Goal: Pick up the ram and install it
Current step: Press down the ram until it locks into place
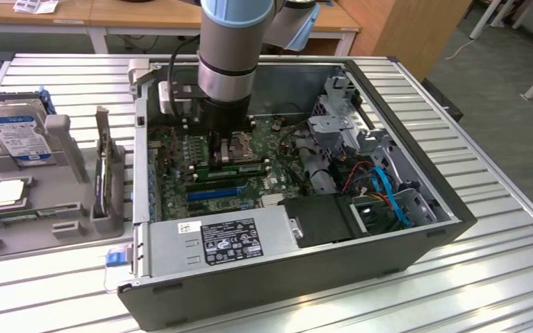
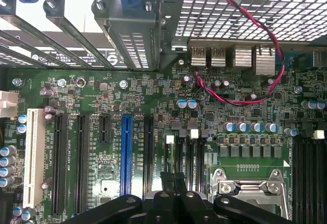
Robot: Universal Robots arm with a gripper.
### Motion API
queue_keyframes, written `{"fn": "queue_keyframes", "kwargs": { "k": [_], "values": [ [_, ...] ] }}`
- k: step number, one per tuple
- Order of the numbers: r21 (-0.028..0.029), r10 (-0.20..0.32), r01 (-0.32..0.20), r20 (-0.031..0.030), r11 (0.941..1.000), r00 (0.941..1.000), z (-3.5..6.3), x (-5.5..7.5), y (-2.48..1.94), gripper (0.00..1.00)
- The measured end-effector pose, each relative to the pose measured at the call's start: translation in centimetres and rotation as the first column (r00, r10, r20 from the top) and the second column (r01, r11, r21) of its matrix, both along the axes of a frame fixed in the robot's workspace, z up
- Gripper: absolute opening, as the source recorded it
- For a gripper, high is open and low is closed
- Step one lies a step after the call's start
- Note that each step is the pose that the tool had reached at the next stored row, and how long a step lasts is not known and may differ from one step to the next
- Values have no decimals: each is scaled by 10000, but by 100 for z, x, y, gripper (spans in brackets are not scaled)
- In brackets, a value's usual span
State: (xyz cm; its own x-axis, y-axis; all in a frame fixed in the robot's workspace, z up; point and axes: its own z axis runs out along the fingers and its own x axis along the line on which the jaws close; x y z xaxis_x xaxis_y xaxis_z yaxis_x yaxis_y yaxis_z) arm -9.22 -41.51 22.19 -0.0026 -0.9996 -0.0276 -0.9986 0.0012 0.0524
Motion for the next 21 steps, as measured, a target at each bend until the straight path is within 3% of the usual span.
{"fn": "queue_keyframes", "kwargs": {
  "k": [9,21],
  "values": [
    [0,0,0,-6,10000,10000,102,1,0,10],
    [0,-1,1,-7,10000,10000,425,1,0,10]
  ]
}}
